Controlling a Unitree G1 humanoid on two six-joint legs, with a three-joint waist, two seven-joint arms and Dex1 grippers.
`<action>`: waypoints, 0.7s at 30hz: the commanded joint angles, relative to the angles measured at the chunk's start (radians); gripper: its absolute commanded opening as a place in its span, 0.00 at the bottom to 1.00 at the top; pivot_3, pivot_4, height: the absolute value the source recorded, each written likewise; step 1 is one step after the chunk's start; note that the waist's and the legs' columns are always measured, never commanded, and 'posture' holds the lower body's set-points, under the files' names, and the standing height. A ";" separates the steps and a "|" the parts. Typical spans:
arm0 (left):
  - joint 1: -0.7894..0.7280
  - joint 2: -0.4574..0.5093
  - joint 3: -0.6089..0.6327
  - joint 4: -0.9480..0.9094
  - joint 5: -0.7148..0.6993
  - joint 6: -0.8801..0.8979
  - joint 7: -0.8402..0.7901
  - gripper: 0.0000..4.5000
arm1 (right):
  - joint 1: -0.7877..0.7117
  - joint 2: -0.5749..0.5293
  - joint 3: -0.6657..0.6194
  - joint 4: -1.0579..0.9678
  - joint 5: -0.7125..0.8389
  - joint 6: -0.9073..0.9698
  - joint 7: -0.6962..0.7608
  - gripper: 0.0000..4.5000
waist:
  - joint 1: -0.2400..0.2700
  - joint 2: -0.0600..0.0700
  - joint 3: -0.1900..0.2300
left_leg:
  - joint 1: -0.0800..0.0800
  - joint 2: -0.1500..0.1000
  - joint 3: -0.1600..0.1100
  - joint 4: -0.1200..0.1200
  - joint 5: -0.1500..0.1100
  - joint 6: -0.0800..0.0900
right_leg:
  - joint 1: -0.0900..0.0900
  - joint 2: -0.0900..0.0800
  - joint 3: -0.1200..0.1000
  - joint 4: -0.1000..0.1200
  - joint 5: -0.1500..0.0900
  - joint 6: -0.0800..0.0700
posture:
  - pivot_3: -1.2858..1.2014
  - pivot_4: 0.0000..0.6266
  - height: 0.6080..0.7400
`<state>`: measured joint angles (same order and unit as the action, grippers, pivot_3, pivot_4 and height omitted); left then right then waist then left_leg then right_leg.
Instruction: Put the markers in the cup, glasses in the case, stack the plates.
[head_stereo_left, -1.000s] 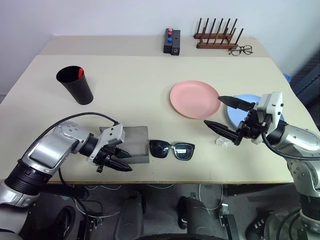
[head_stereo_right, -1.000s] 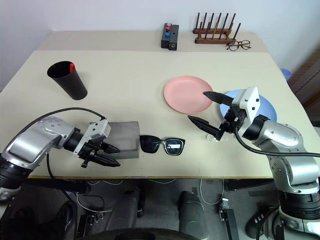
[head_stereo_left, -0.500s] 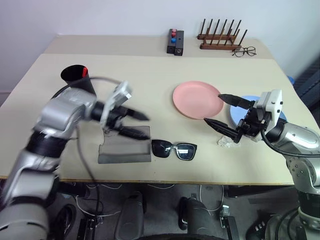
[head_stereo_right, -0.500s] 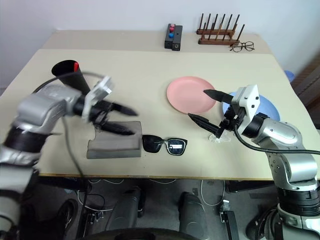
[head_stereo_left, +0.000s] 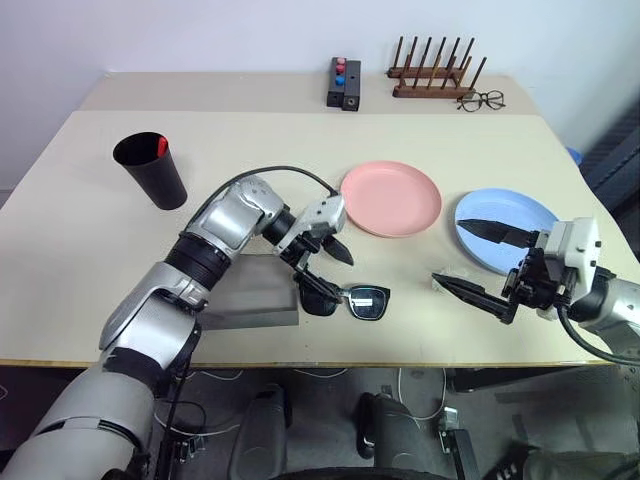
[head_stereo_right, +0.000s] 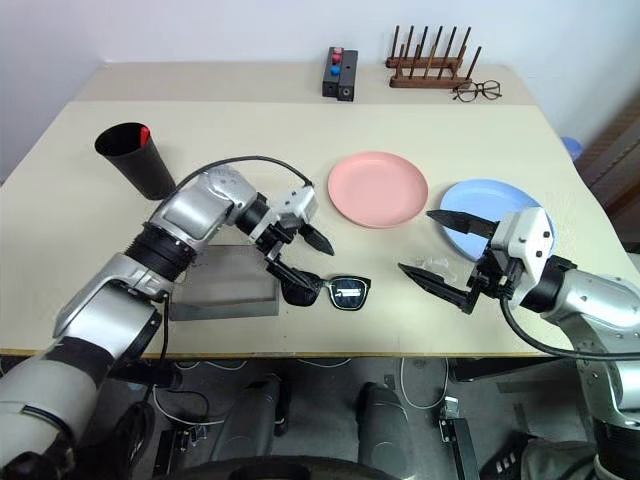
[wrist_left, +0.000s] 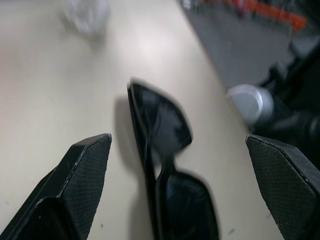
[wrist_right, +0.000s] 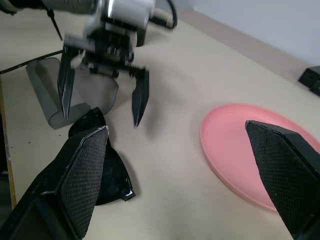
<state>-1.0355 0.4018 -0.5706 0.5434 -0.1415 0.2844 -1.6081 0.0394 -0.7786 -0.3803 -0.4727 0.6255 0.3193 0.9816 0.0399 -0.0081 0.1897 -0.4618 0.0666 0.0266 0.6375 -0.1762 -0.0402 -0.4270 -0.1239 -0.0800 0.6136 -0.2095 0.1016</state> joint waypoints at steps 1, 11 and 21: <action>-0.036 -0.028 -0.029 0.059 0.078 -0.142 -0.005 0.99 | 0.030 0.002 -0.046 -0.054 0.015 -0.021 -0.010 1.00 | 0.000 0.000 0.000 | 0.000 0.000 0.000 0.000 0.000 0.000 | 0.000 0.000 0.000 0.000 0.000 0.000 | 0.52 0.24 1.00; -0.002 -0.078 -0.019 0.086 0.090 -0.186 -0.006 0.99 | 0.119 -0.007 -0.066 -0.054 -0.034 -0.073 0.009 1.00 | -0.002 0.000 0.000 | -0.001 0.000 -0.001 0.001 -0.001 0.001 | 0.000 0.000 0.000 0.000 0.000 0.000 | 0.52 0.24 1.00; 0.009 -0.120 -0.004 0.116 0.145 -0.230 0.008 0.39 | 0.126 0.007 -0.063 -0.060 -0.032 -0.085 -0.016 1.00 | 0.001 0.000 0.000 | -0.001 0.000 -0.001 0.001 -0.001 0.001 | 0.000 0.000 0.000 0.000 0.000 0.000 | 0.52 0.24 1.00</action>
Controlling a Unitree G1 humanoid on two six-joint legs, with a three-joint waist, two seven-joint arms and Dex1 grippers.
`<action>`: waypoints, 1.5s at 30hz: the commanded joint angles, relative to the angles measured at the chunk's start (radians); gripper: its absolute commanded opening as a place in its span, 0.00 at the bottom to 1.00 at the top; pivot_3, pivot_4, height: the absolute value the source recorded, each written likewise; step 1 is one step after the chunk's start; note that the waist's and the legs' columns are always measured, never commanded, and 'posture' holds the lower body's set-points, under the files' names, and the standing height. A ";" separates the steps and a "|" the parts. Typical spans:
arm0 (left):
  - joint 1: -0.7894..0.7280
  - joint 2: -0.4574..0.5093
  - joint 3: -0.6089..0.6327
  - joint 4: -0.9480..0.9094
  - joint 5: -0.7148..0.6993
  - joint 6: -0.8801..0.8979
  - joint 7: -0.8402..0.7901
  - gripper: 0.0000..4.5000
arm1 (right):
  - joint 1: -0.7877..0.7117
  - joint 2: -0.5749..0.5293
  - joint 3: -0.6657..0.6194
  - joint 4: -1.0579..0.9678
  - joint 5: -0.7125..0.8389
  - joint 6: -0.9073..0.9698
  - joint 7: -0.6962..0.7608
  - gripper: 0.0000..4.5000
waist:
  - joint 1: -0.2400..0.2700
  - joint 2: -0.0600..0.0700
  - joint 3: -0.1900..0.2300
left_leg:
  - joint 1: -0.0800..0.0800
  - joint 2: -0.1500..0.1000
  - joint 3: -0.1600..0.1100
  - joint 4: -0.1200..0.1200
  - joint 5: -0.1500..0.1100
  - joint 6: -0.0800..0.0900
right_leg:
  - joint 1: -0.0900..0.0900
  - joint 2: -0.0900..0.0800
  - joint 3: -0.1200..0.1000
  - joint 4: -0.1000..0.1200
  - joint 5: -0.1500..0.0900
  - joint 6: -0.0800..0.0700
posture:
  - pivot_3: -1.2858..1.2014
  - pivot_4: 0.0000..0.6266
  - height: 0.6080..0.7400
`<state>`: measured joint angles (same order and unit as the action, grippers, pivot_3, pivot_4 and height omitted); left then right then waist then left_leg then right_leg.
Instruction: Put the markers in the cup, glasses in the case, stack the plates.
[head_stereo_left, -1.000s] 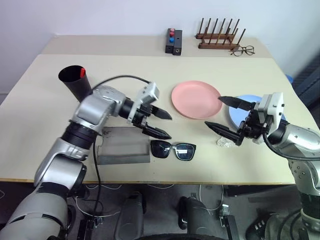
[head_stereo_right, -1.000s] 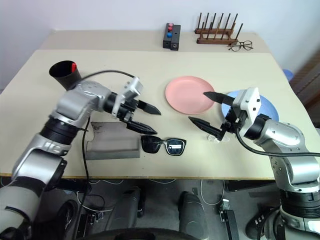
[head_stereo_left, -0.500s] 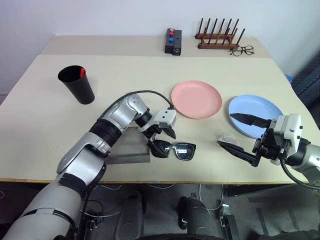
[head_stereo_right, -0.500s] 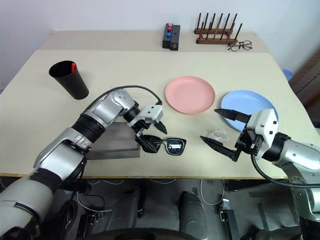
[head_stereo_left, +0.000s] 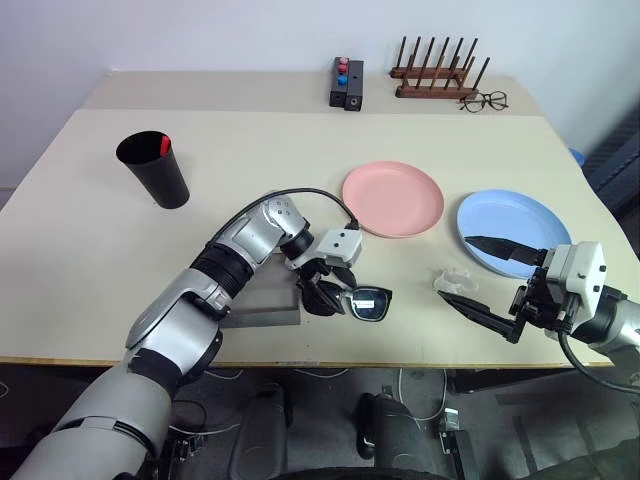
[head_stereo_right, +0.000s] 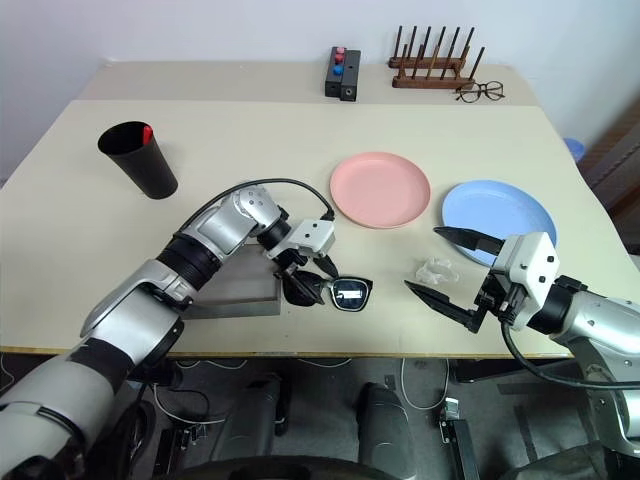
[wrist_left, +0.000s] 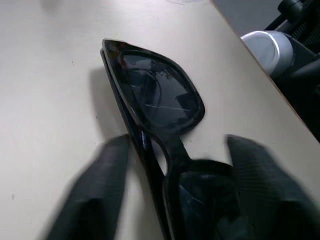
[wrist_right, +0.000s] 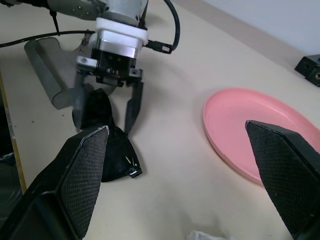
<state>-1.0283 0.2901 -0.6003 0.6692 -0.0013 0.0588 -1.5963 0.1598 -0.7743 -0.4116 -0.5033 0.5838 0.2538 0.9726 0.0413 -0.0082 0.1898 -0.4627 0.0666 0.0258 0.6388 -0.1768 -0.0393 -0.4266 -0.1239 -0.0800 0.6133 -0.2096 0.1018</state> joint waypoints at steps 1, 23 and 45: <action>0.004 -0.010 0.028 -0.011 0.005 -0.001 -0.003 0.39 | 0.007 0.004 -0.032 -0.029 0.009 -0.020 -0.008 1.00 | -0.001 0.000 0.000 | 0.000 0.000 0.000 0.000 0.000 0.000 | 0.000 0.000 0.000 0.000 0.000 0.000 | 0.52 0.24 1.00; -0.027 -0.015 0.117 -0.018 -0.051 0.119 -0.006 0.00 | -0.036 0.013 -0.012 0.004 0.007 -0.035 -0.033 1.00 | 0.000 0.002 -0.002 | 0.001 0.000 -0.002 0.007 -0.001 0.000 | 0.006 0.000 0.000 -0.001 -0.002 0.003 | 0.52 0.24 1.00; -0.221 0.279 0.079 -0.140 -0.394 0.528 -0.018 0.00 | -0.119 0.017 0.046 0.036 0.003 -0.030 -0.043 1.00 | -0.005 0.002 0.000 | -0.002 0.000 -0.002 0.005 -0.002 0.002 | 0.002 0.000 0.000 0.000 -0.002 0.003 | 0.52 0.24 1.00</action>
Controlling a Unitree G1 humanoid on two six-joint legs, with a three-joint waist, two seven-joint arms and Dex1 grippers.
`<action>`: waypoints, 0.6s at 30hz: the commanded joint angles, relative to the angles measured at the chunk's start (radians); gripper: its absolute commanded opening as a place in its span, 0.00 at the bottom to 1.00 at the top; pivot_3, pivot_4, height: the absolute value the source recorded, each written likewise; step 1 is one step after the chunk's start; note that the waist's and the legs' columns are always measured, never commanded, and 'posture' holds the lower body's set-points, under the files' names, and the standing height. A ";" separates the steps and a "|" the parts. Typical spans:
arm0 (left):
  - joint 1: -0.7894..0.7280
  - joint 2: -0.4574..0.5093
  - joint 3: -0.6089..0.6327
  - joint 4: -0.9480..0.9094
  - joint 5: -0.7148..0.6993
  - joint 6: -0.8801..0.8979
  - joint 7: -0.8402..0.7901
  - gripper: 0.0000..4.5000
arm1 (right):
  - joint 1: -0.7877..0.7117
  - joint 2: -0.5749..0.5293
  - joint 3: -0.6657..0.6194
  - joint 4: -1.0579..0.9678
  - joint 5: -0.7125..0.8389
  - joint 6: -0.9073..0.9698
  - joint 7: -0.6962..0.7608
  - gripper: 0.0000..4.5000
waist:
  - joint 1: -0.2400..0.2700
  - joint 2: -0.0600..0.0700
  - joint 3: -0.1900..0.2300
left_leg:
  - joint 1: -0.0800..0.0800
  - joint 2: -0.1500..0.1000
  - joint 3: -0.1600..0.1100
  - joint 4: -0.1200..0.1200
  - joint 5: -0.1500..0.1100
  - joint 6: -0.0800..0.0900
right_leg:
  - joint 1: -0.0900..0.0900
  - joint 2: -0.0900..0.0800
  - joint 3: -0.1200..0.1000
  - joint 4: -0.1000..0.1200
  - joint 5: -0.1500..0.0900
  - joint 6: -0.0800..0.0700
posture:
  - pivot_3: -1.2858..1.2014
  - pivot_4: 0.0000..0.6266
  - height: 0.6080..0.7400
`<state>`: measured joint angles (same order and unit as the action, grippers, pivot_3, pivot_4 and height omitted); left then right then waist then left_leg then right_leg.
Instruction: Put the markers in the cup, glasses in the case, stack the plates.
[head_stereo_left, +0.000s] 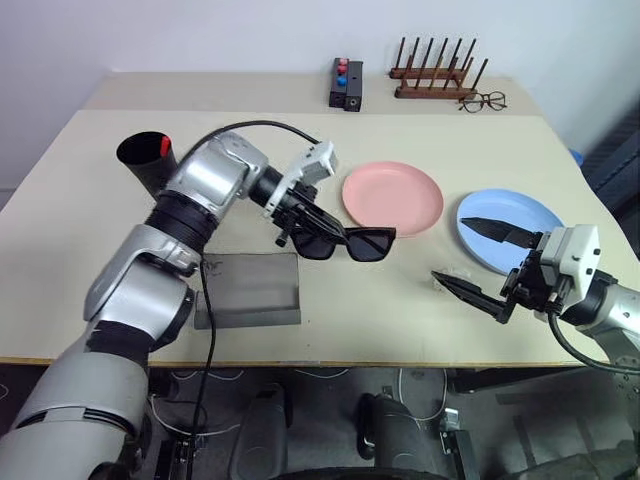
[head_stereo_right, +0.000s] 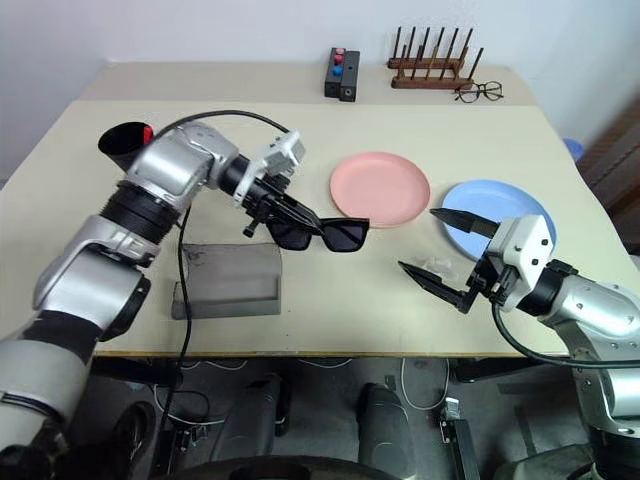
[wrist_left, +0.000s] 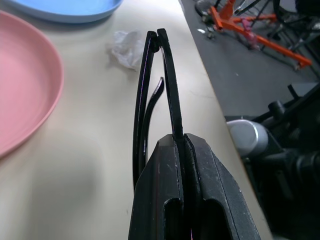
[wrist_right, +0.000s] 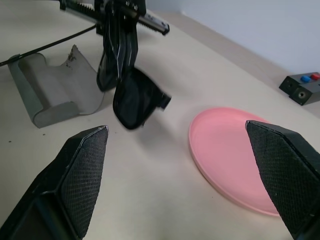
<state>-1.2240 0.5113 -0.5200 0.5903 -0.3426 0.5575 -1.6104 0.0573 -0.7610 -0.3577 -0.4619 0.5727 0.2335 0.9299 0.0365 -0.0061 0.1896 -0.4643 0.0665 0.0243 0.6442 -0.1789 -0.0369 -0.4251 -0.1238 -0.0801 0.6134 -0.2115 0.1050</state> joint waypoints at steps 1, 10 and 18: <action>-0.017 0.093 -0.007 -0.081 -0.071 0.042 -0.004 0.00 | -0.019 0.003 -0.007 -0.006 0.018 -0.009 0.001 1.00 | 0.000 0.000 0.000 | 0.000 0.000 0.000 0.000 0.000 0.000 | 0.000 0.000 0.000 0.000 0.000 0.000 | 0.52 0.24 1.00; 0.150 0.397 -0.019 -0.285 -0.226 0.188 -0.004 0.00 | -0.030 0.010 -0.004 0.002 0.020 -0.022 0.005 1.00 | 0.000 0.001 0.000 | 0.000 0.000 0.000 -0.001 0.000 0.000 | -0.001 0.000 0.000 0.000 0.000 0.000 | 0.52 0.24 1.00; 0.228 0.509 0.032 -0.378 -0.282 0.288 -0.004 0.00 | -0.061 0.012 0.024 0.030 0.013 -0.027 0.016 1.00 | 0.002 0.001 0.001 | -0.002 0.000 0.000 0.001 0.000 -0.001 | -0.001 0.000 0.000 -0.001 0.000 0.000 | 0.52 0.24 1.00</action>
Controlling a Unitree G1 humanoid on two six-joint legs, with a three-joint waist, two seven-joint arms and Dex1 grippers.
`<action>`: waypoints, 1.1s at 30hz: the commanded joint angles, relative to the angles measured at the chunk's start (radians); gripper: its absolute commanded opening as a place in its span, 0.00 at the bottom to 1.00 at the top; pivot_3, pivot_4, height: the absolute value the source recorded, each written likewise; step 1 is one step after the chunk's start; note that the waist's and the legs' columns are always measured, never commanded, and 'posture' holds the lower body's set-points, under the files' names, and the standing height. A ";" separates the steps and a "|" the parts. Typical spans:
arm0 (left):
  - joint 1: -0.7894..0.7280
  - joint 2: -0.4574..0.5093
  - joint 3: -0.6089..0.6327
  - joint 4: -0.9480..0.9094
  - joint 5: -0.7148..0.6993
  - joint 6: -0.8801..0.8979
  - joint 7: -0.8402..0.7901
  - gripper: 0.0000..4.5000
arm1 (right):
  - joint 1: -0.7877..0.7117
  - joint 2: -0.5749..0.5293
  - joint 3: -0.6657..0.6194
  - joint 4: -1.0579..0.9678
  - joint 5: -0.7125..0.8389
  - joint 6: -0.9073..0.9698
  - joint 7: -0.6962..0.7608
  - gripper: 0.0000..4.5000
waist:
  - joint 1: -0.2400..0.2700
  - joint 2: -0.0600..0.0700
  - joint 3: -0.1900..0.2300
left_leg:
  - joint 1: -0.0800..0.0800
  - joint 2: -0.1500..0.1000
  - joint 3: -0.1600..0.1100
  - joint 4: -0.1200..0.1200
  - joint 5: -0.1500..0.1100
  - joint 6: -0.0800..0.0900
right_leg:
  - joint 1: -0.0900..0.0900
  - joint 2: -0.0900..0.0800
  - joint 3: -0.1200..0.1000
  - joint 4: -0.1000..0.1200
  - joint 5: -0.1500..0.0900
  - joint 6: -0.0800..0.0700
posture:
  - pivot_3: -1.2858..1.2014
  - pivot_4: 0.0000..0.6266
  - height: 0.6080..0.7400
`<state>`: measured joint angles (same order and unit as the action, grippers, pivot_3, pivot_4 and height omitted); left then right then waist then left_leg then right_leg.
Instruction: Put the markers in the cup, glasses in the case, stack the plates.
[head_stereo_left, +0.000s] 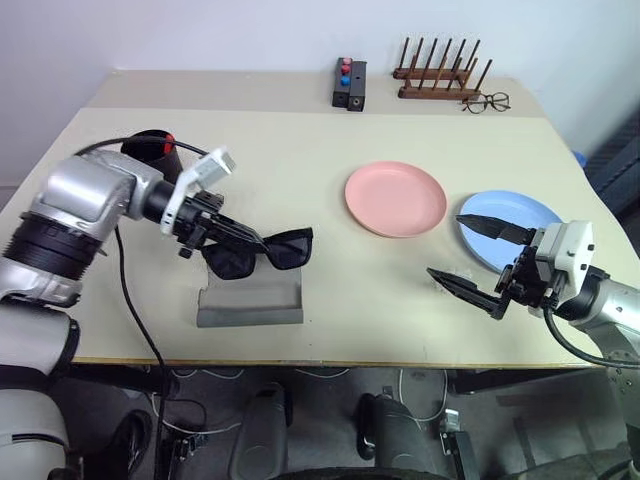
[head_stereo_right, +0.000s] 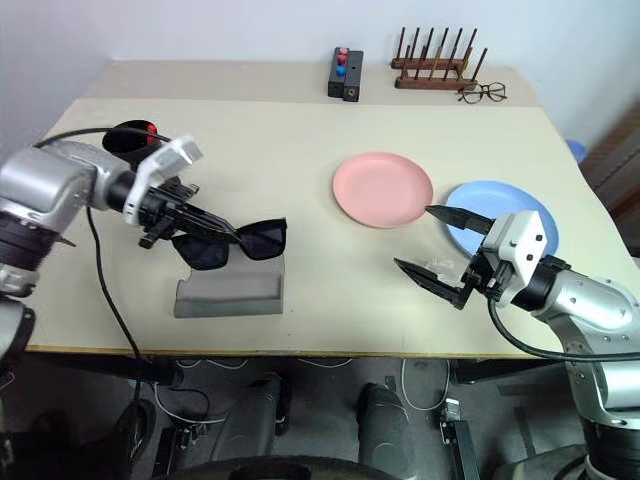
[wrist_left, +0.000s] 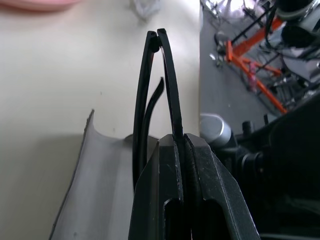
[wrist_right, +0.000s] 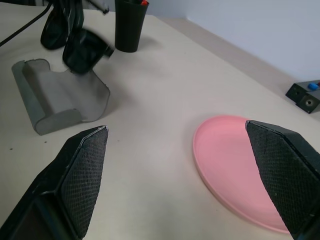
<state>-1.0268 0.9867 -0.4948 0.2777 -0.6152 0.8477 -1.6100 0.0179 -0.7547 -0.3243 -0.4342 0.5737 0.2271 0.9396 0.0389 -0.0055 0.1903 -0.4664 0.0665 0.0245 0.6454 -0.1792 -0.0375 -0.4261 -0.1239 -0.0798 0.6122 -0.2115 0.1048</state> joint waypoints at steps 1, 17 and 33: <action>0.068 0.055 -0.012 -0.083 0.017 -0.031 -0.004 0.00 | -0.030 0.005 -0.006 0.008 0.012 -0.022 0.008 1.00 | -0.001 0.001 0.000 | 0.000 0.000 0.000 -0.001 0.000 0.000 | 0.000 0.000 0.000 0.000 0.000 0.000 | 0.52 0.24 1.00; 0.299 -0.052 0.071 -0.015 0.222 -0.308 0.008 0.00 | -0.015 0.006 -0.014 -0.004 0.014 -0.025 0.010 1.00 | -0.002 0.001 0.000 | 0.001 0.001 0.001 -0.002 0.000 0.000 | -0.001 0.001 0.000 0.001 0.000 0.000 | 0.52 0.24 1.00; 0.294 -0.031 -0.009 -0.107 0.042 -0.123 -0.004 0.00 | -0.006 0.003 -0.019 -0.012 0.016 -0.023 0.000 1.00 | 0.002 0.001 0.000 | 0.002 0.001 0.000 -0.002 0.000 0.000 | -0.001 0.001 0.001 0.001 0.000 0.000 | 0.52 0.24 1.00</action>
<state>-0.7190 0.9563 -0.5027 0.1913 -0.5408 0.7048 -1.6090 0.0180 -0.7531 -0.3181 -0.4105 0.5732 0.2167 0.9459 0.0405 -0.0040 0.1904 -0.4649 0.0672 0.0249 0.6433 -0.1791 -0.0377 -0.4268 -0.1230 -0.0793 0.6132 -0.2115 0.1045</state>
